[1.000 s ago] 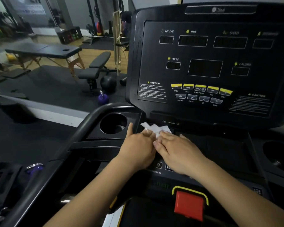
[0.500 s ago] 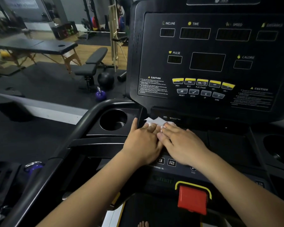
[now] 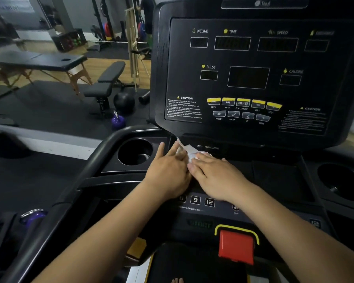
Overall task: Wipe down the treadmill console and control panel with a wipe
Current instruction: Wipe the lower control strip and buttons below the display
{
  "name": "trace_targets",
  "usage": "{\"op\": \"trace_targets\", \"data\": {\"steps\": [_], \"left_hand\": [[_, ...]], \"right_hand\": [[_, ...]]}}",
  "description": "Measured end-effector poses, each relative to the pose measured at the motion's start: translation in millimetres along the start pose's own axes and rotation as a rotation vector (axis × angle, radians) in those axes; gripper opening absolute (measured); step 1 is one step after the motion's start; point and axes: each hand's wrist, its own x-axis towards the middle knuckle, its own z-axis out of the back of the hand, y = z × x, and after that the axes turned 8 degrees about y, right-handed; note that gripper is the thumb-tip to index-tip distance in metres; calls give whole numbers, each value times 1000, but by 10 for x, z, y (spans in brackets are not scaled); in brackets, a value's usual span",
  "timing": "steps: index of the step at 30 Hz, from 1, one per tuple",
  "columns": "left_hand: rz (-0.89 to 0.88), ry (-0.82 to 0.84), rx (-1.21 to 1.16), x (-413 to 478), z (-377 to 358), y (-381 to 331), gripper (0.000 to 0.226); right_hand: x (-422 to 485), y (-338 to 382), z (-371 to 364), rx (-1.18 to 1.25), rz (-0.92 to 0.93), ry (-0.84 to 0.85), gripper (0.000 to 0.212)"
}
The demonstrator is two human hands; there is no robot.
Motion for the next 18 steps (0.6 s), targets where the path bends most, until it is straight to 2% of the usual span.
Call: {"op": "trace_targets", "data": {"steps": [2,5,7,13,15,18], "left_hand": [[3,-1,-22,-86,-20,15,58],[-28,-27,-3,-368,-22,-38,85],[-32,-19,17,-544,-34,-91,91],[-44,-33,-6,-240,-31,-73,82],[-48,-3,76,-101,-57,-57,72],[-56,-22,179,-67,-30,-77,76]], "right_hand": [[-60,34,-37,11,1,2,58],[-316,66,-111,10,16,22,64],[-493,88,-150,-3,27,33,71],[-181,59,-17,-9,31,28,58],[-31,13,7,13,15,32,56],[10,-9,-26,34,7,23,56]]}}
